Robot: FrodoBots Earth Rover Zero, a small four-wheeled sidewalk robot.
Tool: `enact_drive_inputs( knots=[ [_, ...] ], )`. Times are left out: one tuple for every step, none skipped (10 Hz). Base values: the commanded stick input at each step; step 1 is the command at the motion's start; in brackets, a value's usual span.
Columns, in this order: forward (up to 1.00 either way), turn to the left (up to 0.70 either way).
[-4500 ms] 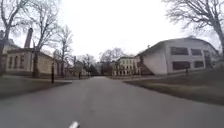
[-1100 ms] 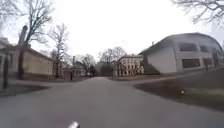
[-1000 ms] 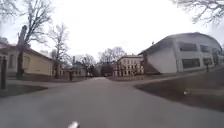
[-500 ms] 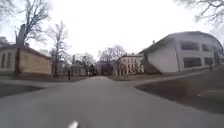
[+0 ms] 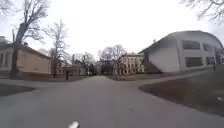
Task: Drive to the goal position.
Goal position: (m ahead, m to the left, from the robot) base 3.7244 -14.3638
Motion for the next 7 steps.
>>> enact_drive_inputs(
  knots=[
    [1.00, -0.18],
    [1.00, -0.21],
    [1.00, -0.24],
    [1.00, -0.29],
    [1.00, -0.32],
    [1.00, -0.35],
    [1.00, -0.38]
  ],
)
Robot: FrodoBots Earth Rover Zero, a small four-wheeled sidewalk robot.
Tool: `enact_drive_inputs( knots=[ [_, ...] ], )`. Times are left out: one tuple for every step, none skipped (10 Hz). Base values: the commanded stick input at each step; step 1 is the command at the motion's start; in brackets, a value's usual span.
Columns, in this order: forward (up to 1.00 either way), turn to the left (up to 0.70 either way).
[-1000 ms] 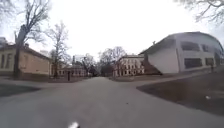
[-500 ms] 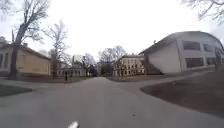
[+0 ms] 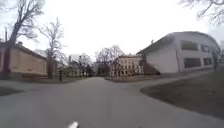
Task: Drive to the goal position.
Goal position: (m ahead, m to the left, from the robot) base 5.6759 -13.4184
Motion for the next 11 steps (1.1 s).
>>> enact_drive_inputs(
  knots=[
    [1.00, -0.40],
    [1.00, -0.40],
    [1.00, -0.40],
    [1.00, -0.40],
    [1.00, -0.40],
    [1.00, -0.40],
    [1.00, -0.40],
    [1.00, -0.40],
    [1.00, -0.18],
    [1.00, 0.00],
    [1.00, 0.00]
  ],
)
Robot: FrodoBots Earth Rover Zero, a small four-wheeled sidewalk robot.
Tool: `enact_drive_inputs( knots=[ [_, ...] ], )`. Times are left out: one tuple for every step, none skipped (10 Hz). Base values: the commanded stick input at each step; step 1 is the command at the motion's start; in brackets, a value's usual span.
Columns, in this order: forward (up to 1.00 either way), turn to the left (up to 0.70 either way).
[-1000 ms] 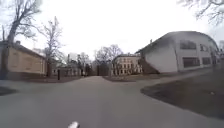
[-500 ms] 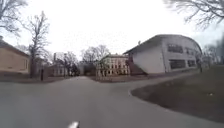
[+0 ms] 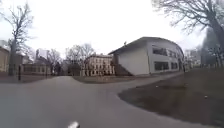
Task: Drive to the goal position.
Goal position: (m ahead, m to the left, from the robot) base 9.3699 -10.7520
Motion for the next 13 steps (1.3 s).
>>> enact_drive_inputs(
  knots=[
    [1.00, 0.00],
    [1.00, 0.06],
    [1.00, 0.19],
    [1.00, 0.30],
    [1.00, 0.40],
    [1.00, 0.40],
    [1.00, 0.40],
    [1.00, 0.40],
    [1.00, 0.40],
    [1.00, 0.40],
    [1.00, 0.33],
    [1.00, 0.00],
    [1.00, 0.00]
  ],
)
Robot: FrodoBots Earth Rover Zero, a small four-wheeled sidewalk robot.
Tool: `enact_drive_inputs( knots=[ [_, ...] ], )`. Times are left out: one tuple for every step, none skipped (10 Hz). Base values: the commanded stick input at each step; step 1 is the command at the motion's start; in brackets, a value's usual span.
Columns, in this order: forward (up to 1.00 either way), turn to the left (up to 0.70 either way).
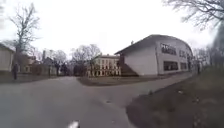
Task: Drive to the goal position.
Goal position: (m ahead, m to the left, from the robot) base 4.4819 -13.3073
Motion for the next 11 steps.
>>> enact_drive_inputs(
  knots=[
    [1.00, 0.00],
    [1.00, 0.00],
    [1.00, 0.00],
    [1.00, 0.00],
    [1.00, 0.00],
    [1.00, 0.00],
    [1.00, 0.00],
    [1.00, 0.00],
    [1.00, 0.00],
    [1.00, 0.00],
    [1.00, 0.00]
  ],
)
